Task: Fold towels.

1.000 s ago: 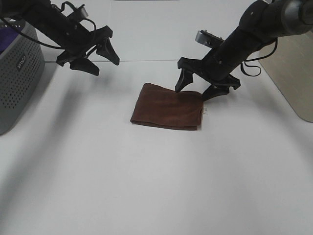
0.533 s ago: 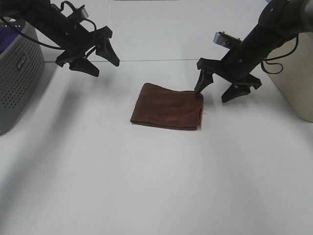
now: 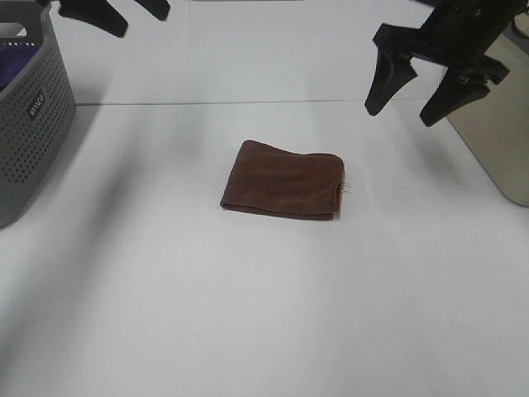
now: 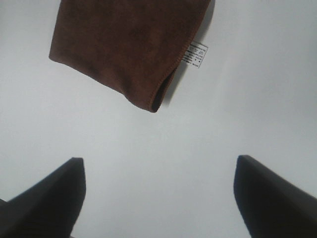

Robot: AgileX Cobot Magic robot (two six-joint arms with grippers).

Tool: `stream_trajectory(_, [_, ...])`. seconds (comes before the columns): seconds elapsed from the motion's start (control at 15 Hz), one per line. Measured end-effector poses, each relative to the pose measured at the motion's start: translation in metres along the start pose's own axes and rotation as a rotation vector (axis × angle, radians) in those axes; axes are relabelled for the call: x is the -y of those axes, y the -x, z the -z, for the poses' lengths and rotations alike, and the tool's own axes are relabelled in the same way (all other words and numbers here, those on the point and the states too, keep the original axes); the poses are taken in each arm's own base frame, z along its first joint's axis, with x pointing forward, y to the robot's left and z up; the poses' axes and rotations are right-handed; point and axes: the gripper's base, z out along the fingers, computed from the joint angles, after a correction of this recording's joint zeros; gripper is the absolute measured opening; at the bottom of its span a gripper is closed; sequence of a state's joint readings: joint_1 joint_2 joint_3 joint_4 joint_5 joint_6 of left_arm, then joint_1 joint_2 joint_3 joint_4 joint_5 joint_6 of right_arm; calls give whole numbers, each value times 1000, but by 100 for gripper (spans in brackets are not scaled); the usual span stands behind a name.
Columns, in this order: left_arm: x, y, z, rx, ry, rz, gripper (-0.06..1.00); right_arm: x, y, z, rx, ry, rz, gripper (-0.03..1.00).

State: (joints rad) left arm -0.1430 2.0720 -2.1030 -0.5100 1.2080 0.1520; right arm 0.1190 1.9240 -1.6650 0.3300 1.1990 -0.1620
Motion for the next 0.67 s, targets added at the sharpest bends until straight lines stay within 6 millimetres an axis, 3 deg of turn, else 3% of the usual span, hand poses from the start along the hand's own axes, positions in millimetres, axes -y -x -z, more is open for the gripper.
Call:
stream_trajectory(0.2, [20,-13,71,86,196,-55,67,-15,-32,44,73,-26,31,78])
stream_trajectory(0.4, [36,-59,128,108,301,-64,67,-26,-91,70,99,-43,44,78])
stream_trajectory(0.67, [31,-153,135,-46,347,-19,67,-28,-176,68,163,-81,45,78])
